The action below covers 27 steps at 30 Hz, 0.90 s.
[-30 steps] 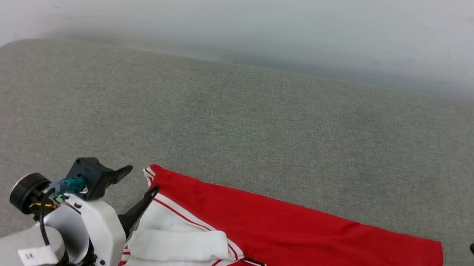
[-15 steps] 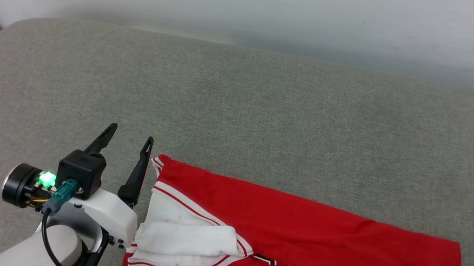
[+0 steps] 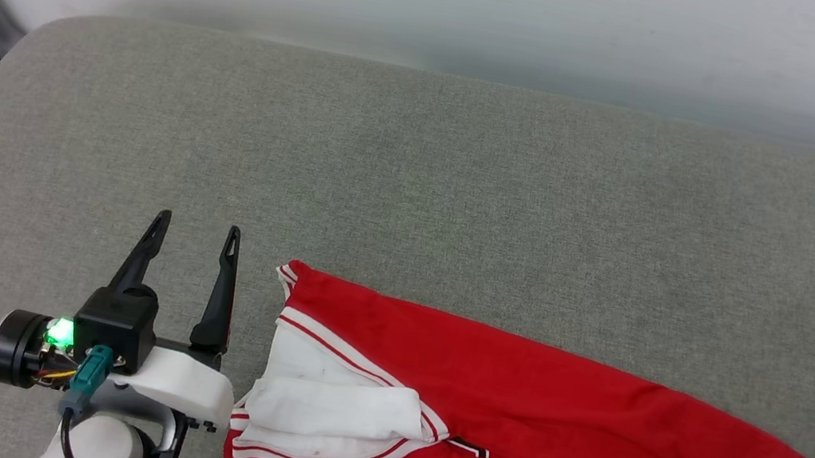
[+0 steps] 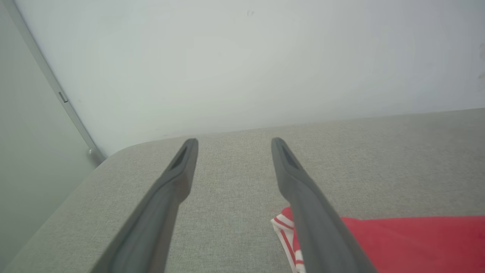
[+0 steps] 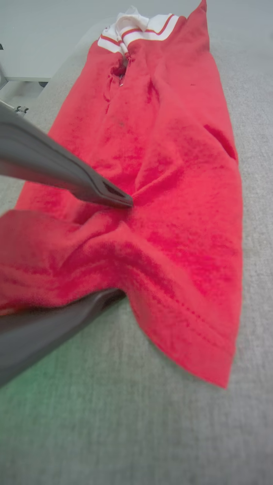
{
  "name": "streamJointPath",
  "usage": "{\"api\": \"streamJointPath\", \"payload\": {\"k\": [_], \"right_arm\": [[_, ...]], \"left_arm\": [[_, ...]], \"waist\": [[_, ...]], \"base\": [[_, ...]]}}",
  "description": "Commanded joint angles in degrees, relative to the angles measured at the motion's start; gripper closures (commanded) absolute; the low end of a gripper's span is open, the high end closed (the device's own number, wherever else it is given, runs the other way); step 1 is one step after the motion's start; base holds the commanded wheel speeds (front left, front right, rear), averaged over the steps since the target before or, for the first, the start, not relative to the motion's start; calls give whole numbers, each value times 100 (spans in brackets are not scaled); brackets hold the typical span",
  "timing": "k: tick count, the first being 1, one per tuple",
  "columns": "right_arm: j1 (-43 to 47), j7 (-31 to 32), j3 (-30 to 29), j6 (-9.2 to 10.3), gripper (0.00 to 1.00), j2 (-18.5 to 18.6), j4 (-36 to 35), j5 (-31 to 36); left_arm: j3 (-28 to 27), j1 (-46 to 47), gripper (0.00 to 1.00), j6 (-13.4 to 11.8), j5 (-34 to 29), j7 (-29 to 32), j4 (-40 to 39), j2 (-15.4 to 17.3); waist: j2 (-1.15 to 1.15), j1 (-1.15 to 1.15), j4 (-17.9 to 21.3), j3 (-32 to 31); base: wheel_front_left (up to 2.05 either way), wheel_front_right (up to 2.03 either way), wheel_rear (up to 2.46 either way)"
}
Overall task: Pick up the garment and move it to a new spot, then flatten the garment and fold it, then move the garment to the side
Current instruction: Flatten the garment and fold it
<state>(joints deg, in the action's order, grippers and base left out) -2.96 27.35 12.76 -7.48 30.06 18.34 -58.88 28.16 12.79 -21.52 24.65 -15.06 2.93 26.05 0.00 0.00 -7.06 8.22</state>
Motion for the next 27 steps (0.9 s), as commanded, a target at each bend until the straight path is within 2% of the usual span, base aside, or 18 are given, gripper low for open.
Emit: {"api": "streamJointPath", "payload": {"k": [1,2,3,11,19,23,25,26,27], "right_arm": [[83,68,256,-2,55,-183,95,-53],[74,38,274,-2,87,-169,116,-74],[57,8,295,-2,100,-157,133,-91],[-36,-264,143,4,100,260,219,-279],[120,-422,-218,3,100,831,442,-345],[226,-292,-379,1,100,1063,516,-324],[247,-126,-388,1,100,1108,341,-361],[323,207,-347,0,100,1081,-215,-458],[336,299,-323,0,100,1079,-436,-458]], "left_arm": [[-206,-160,0,79,-197,-13,-41,-142],[-315,-210,0,117,-303,-13,-59,-225],[-448,-263,0,134,-404,-14,-90,-312],[-1129,-779,0,488,-1061,-13,-133,-846],[-1453,-1122,0,775,-1487,-14,-63,-1125],[-1591,-1270,0,928,-1642,-14,-8,-1228],[-1663,-1304,0,990,-1703,-14,4,-1287],[-1771,-1389,0,1081,-1760,-14,33,-1359],[-1805,-1398,0,1101,-1779,-14,39,-1381]], "waist": [[0,0,-18,2],[0,0,-26,-2],[0,0,-34,-9],[0,0,-50,-227],[0,0,-7,-490],[0,0,54,-595],[0,0,86,-632],[0,0,134,-673],[0,0,147,-678]], "base": [[0,0,0],[0,0,0],[0,0,0],[0,0,0],[0,0,0],[0,0,0],[0,0,0],[0,0,0],[0,0,0]]}}
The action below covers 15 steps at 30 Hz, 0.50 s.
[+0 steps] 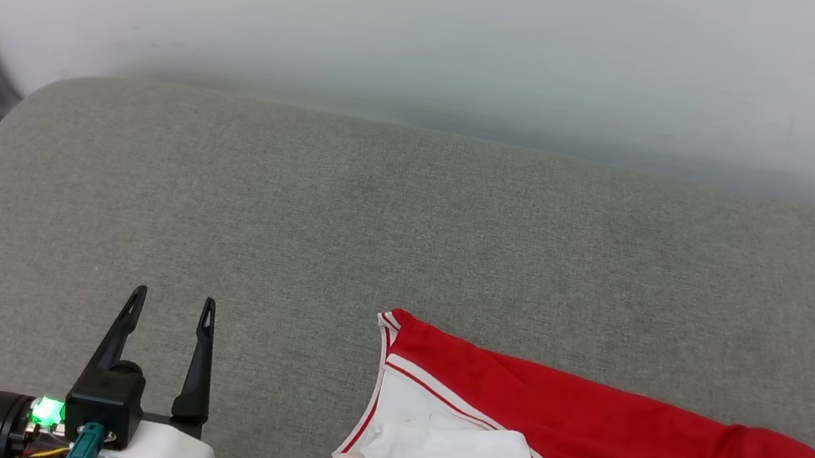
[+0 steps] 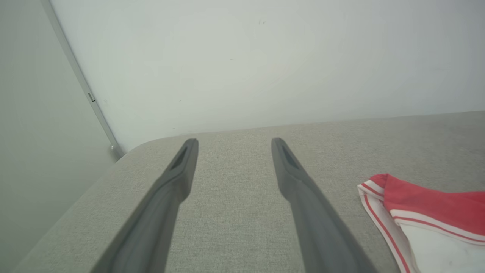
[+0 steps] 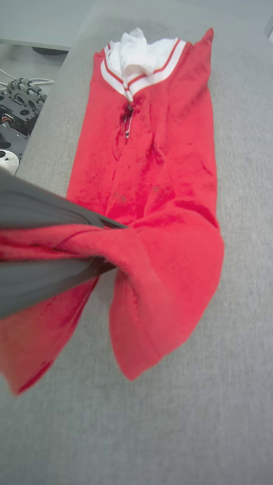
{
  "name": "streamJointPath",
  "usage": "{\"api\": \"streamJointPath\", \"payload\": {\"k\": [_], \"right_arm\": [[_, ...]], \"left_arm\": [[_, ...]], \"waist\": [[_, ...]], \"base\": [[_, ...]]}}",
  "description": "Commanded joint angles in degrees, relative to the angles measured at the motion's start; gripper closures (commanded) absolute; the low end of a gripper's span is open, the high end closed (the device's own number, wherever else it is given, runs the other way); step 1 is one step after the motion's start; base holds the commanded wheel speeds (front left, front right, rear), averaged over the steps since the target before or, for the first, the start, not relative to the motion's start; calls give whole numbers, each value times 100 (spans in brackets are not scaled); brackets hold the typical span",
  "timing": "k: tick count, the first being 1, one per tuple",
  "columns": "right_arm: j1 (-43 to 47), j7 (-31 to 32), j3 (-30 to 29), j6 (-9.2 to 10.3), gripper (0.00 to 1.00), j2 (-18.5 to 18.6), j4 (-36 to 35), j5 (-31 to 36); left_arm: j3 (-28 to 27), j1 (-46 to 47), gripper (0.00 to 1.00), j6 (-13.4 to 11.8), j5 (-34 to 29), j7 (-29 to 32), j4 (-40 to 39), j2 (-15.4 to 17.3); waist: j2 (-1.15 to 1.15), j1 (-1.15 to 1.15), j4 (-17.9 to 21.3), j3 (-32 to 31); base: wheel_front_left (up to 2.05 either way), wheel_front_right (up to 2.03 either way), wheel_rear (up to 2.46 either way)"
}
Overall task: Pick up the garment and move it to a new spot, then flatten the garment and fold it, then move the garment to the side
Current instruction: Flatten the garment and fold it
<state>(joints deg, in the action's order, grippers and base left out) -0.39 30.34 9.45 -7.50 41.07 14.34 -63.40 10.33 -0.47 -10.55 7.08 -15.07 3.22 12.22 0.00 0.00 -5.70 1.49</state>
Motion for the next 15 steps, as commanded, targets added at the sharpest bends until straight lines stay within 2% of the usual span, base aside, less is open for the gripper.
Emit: {"api": "streamJointPath", "payload": {"k": [1,8,15], "right_arm": [[71,91,31,2,100,-45,-257,-16],[-264,696,438,2,100,-325,-1634,169],[-1125,1308,1359,2,100,-808,-2045,712]], "left_arm": [[-54,-71,0,37,-49,-13,12,-29],[-154,-15,0,240,-204,-13,35,-214],[-221,116,0,402,-324,-13,37,-350]], "waist": [[0,0,21,-9],[0,0,-24,97],[0,0,-153,310]], "base": [[0,0,0],[0,0,0],[0,0,0]]}}
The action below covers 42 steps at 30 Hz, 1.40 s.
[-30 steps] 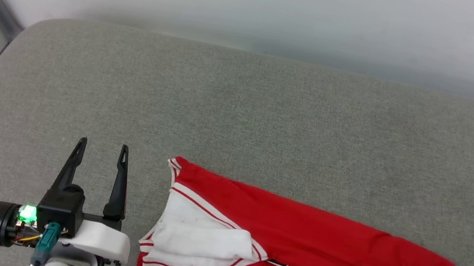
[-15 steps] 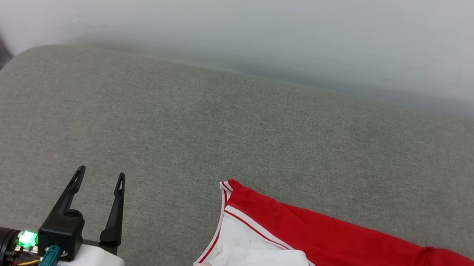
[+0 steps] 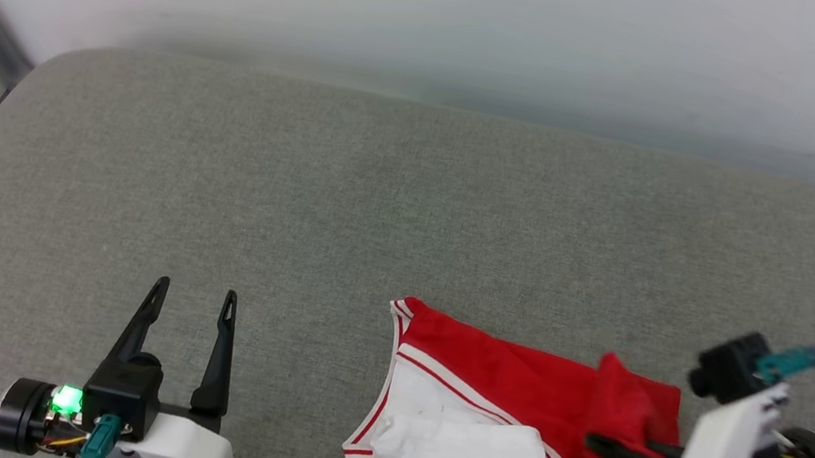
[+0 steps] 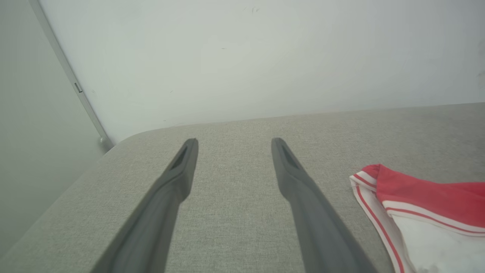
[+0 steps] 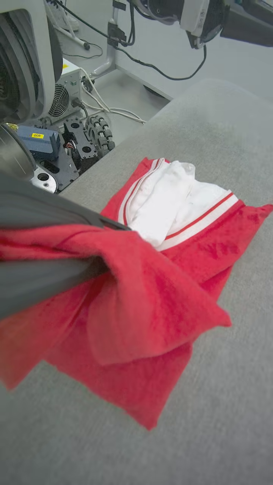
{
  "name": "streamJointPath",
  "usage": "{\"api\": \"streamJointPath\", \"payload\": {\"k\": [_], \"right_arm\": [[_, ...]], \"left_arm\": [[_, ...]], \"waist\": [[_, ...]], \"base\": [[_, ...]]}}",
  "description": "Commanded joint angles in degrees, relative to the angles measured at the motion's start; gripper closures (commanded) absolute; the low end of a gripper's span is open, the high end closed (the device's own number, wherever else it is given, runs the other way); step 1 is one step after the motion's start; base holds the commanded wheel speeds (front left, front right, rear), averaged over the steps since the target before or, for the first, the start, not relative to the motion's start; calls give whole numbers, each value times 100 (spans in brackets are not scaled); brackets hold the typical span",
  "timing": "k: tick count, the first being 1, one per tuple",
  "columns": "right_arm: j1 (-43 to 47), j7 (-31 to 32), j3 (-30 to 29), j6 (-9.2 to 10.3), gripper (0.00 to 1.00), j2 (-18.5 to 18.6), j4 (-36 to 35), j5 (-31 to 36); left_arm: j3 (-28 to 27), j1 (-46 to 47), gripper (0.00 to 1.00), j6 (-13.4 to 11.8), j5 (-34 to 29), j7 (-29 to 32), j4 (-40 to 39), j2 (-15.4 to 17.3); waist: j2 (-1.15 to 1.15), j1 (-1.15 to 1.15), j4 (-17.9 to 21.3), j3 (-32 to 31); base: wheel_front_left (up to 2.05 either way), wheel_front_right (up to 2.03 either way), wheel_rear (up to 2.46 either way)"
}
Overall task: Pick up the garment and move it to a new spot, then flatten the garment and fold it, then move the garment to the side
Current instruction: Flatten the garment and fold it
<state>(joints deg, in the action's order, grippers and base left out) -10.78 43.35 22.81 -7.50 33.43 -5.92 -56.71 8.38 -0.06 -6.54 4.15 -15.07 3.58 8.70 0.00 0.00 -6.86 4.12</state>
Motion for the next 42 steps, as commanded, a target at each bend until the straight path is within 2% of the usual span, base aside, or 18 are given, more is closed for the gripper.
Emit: {"api": "streamJointPath", "payload": {"k": [1,6,14,18,24,25,26,31,34,39,42], "right_arm": [[-246,67,179,2,100,-103,10,98],[-1080,151,991,2,100,-507,312,406],[-2153,-112,2159,2,100,-999,1443,781],[-2465,-355,2685,2,100,-1081,2001,914],[-2645,-873,3134,2,98,-1180,2483,690],[-2686,-1010,3166,2,35,-1146,2487,679],[-2724,-1144,3191,2,0,-1098,2469,657],[-2709,-1908,3173,2,0,-701,2046,673],[-2623,-2485,2911,2,0,-400,1774,841],[-2335,-3686,1884,3,0,-196,1659,1531],[-1943,-4435,1084,2,0,-351,1724,2124]], "left_arm": [[-32,95,0,35,-46,-13,0,-22],[-69,237,0,113,-98,-13,-4,-111],[-82,452,0,198,-169,-13,11,-251],[-96,528,0,238,-192,-13,33,-303],[-129,474,0,247,-211,-13,80,-359],[-135,451,0,254,-218,-13,99,-364],[-153,423,0,256,-221,-13,114,-365],[-231,284,0,276,-253,-13,153,-348],[-268,174,0,281,-248,-13,130,-329],[-318,-16,0,271,-268,-13,101,-331],[-347,-104,0,275,-269,-13,84,-332]], "waist": [[0,0,-62,87],[0,0,-171,293],[0,0,-326,589],[0,0,-387,695],[0,0,-399,686],[0,0,-395,651],[0,0,-379,606],[0,0,-261,286],[0,0,-132,98],[0,0,103,-151],[0,0,229,-272]], "base": [[0,0,0],[0,0,0],[0,0,0],[0,0,0],[0,0,0],[0,0,0],[0,0,0],[0,0,0],[0,0,0],[0,0,0],[0,0,0]]}}
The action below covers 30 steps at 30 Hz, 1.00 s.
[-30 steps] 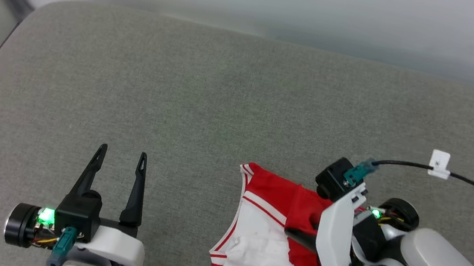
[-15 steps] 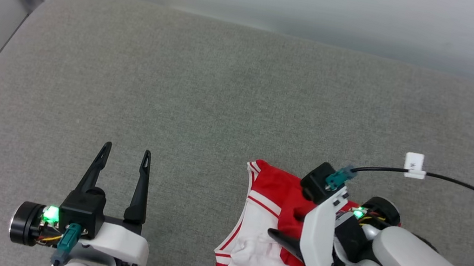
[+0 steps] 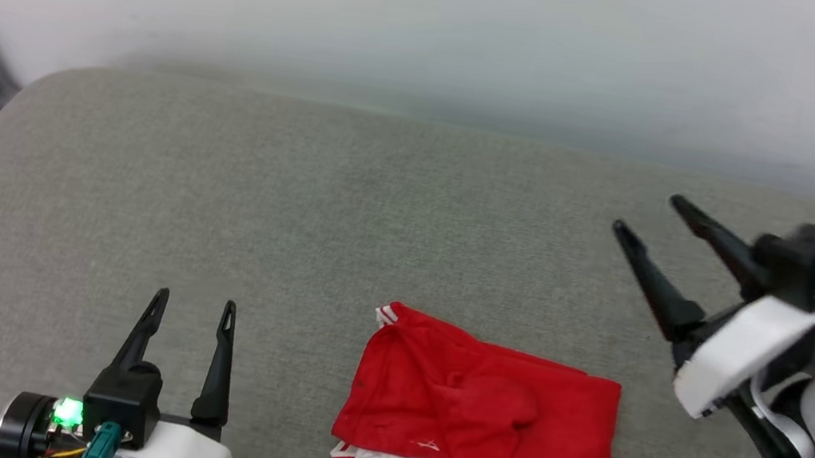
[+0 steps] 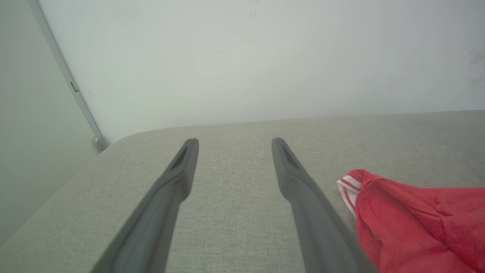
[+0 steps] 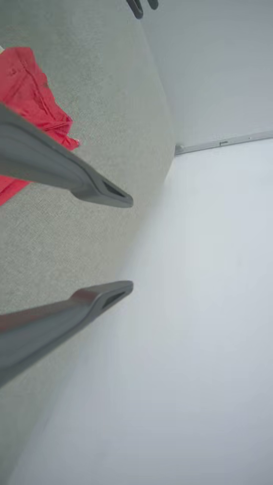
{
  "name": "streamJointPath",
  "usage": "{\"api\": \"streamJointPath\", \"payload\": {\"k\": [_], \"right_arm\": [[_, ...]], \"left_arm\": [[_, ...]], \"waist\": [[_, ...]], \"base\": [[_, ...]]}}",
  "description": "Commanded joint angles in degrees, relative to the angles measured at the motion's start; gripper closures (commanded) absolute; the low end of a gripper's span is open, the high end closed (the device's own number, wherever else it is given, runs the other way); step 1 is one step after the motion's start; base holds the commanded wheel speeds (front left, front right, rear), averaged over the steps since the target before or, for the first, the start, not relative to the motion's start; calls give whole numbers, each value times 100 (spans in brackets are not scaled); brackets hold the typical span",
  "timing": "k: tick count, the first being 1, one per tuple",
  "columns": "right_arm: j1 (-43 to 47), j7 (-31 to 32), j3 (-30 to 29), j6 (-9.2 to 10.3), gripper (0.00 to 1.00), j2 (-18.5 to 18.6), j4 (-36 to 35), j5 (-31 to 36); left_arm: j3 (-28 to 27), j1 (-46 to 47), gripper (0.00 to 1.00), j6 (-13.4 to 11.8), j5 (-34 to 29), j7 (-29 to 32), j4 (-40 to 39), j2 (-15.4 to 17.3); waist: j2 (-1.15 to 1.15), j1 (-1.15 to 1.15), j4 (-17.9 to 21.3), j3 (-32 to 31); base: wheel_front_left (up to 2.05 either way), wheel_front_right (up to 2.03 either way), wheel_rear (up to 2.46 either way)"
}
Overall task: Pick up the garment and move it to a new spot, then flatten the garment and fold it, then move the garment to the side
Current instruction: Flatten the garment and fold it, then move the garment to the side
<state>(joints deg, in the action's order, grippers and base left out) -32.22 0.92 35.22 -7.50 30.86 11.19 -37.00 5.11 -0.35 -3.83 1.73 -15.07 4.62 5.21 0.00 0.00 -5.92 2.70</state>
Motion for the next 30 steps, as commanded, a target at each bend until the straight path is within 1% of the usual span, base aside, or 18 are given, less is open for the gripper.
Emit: {"api": "streamJointPath", "payload": {"k": [1,4,5,6,7,12,14,15,18,23,26,30], "right_arm": [[349,-393,-445,3,0,-158,45,350],[867,-915,-1232,2,0,-446,23,888],[867,-915,-1232,2,0,-446,23,888],[1402,-1238,-1928,2,0,-752,-124,1417],[1556,-1310,-2152,2,0,-856,-185,1523],[2335,-1510,-2981,2,0,-1395,-525,1990],[2625,-1560,-3178,2,0,-1590,-675,2117],[2899,-1571,-3322,2,0,-1785,-780,2200],[3238,-1599,-3477,3,0,-2032,-896,2293],[3651,-1607,-3594,2,0,-2341,-971,2423],[3781,-1611,-3660,2,0,-2460,-1009,2441],[3721,-1607,-3727,2,0,-2499,-1081,2487]], "left_arm": [[-25,-101,0,5,-25,-13,-26,15],[-56,-196,0,-3,-24,-13,-42,14],[-56,-196,0,-3,-24,-13,-42,14],[-94,-260,0,-4,-15,-13,-74,20],[-106,-281,0,-3,-13,-13,-82,21],[-159,-338,0,22,13,-13,-119,26],[-185,-363,0,28,24,-13,-125,23],[-205,-378,0,41,25,-13,-126,19],[-211,-410,0,36,10,-13,-164,0],[-201,-463,0,24,-8,-13,-205,-30],[-199,-481,0,16,-17,-13,-212,-46],[-203,-482,0,24,-20,-13,-206,-57]], "waist": [[0,0,169,-164],[0,0,277,-265],[0,0,277,-265],[0,0,359,-317],[0,0,378,-325],[0,0,448,-360],[0,0,464,-367],[0,0,471,-370],[0,0,468,-363],[0,0,436,-346],[0,0,412,-339],[0,0,382,-333]], "base": [[0,0,0],[0,0,0],[0,0,0],[0,0,0],[0,0,0],[0,0,0],[0,0,0],[0,0,0],[0,0,0],[0,0,0],[0,0,0],[0,0,0]]}}
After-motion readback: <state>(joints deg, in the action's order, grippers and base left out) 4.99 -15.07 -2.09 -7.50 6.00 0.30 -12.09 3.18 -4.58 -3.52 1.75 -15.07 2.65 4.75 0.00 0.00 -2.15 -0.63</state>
